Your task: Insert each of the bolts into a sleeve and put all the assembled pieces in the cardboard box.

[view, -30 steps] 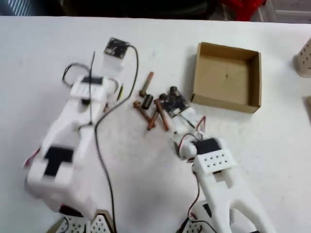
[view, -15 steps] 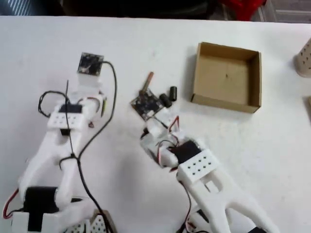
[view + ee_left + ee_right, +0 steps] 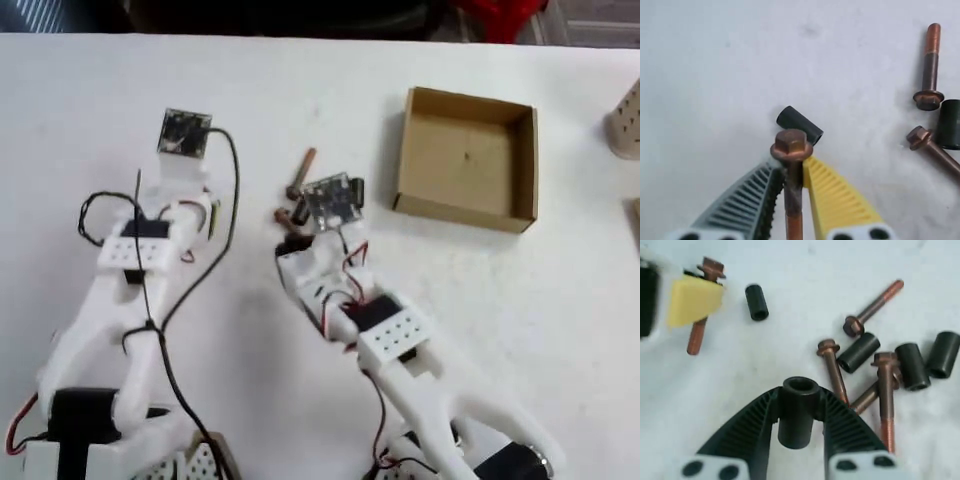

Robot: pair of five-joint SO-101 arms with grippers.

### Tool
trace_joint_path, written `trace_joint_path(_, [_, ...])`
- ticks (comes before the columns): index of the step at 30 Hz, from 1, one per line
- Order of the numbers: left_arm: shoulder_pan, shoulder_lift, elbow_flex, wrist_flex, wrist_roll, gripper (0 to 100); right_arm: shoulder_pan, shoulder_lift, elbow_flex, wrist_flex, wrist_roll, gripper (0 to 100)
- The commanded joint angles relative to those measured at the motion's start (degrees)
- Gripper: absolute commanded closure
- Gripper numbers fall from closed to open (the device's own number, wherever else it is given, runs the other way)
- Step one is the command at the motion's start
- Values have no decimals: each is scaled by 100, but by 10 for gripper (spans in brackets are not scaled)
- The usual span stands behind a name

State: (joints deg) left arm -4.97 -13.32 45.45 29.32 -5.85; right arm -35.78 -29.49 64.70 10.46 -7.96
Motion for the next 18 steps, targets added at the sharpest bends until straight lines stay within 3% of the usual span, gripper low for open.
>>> trace_joint_path(1, [-22, -277, 88, -404, 62, 980, 48, -22, 527, -2202, -44, 981])
trace_joint_path(18, [-13, -312, 185, -642, 70, 980, -145, 22, 1398, -4875, -26, 981])
